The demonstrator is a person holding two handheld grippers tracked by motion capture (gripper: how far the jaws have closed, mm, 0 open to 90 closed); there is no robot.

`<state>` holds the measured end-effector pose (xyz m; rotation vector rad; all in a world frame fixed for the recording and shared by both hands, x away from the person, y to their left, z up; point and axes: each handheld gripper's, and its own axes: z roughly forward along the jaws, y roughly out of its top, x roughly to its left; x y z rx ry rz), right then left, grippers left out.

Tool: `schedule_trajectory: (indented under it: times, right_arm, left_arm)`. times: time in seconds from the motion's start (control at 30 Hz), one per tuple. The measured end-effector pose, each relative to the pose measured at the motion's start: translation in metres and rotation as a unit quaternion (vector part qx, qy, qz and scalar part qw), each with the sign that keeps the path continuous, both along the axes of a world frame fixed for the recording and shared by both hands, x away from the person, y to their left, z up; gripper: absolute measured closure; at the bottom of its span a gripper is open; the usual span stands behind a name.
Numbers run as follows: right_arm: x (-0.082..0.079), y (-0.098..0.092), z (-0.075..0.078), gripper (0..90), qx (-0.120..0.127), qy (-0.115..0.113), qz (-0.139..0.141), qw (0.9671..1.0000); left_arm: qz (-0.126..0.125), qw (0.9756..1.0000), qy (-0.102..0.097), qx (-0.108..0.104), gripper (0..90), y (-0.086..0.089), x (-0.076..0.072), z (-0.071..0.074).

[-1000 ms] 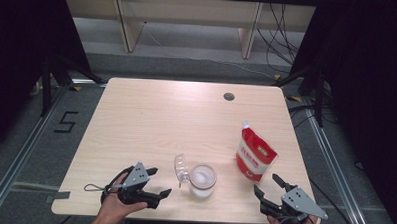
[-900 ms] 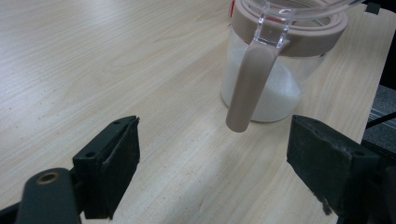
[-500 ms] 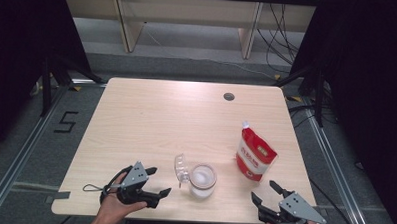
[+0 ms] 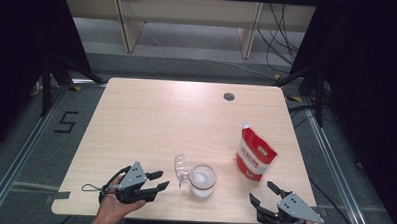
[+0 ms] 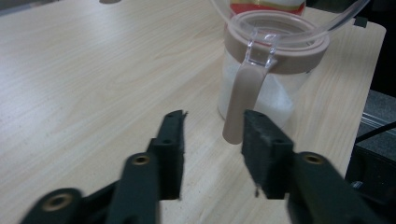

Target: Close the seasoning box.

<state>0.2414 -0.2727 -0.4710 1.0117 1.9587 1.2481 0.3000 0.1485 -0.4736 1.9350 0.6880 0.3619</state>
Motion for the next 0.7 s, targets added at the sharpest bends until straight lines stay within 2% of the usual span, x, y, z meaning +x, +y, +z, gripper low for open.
schedule_trajectory:
  times: [0.03,0.1,0.17,0.2,0.23,0.3,0.37,0.4,0.47,0.57,0.6,0.63,0.7]
  right_arm:
    - [-0.001,0.001,0.000,31.1,0.007,0.010,-0.001,0.9999]
    - [-0.001,0.002,0.000,31.1,0.010,0.011,0.000,0.9999]
    - [-0.001,0.000,0.000,31.3,0.025,0.019,0.002,0.9995]
    - [0.001,-0.002,0.000,31.4,0.023,0.014,0.006,0.9996]
    - [0.000,-0.002,0.000,31.4,0.028,0.018,0.002,0.9995]
    - [0.000,-0.003,0.000,31.4,0.025,0.018,0.000,0.9995]
    - [0.001,-0.003,0.000,31.4,0.018,0.003,-0.003,0.9998]
    - [-0.001,-0.002,0.000,31.4,0.029,0.018,-0.006,0.9994]
    - [0.000,-0.002,0.000,31.4,0.023,0.013,-0.004,0.9996]
    - [0.000,-0.002,0.000,31.5,0.023,0.012,-0.002,0.9997]
    - [0.001,-0.002,-0.001,31.6,0.028,0.013,-0.001,0.9995]
    - [0.001,-0.003,-0.001,31.6,0.025,0.010,-0.001,0.9997]
    - [0.001,-0.002,-0.001,31.6,0.028,0.014,-0.001,0.9995]
  left_arm:
    - [-0.003,1.0000,-0.001,-0.007,69.9,0.000,0.000,0.001]
    - [-0.005,0.9998,0.004,-0.019,78.0,-0.001,-0.001,0.005]
    - [-0.007,0.9998,-0.001,-0.017,84.1,-0.004,-0.003,0.010]
    - [-0.014,0.9997,-0.004,-0.021,86.1,-0.006,-0.003,0.012]
    - [-0.013,0.9998,-0.002,-0.017,88.0,-0.007,-0.005,0.014]
    - [-0.022,0.9997,-0.007,-0.013,89.3,-0.011,-0.005,0.017]
    - [-0.025,0.9996,-0.012,-0.008,89.4,-0.014,-0.005,0.019]
    - [-0.022,0.9996,-0.004,-0.014,89.4,-0.016,-0.006,0.019]
    - [-0.026,0.9996,-0.010,-0.007,89.4,-0.018,-0.005,0.021]
    - [-0.028,0.9995,-0.002,-0.016,89.4,-0.022,-0.006,0.022]
    - [-0.034,0.9993,-0.011,-0.007,89.4,-0.022,-0.004,0.023]
    - [-0.027,0.9995,-0.002,-0.017,89.4,-0.023,-0.005,0.023]
    - [-0.031,0.9994,-0.003,-0.013,89.4,-0.022,-0.003,0.023]
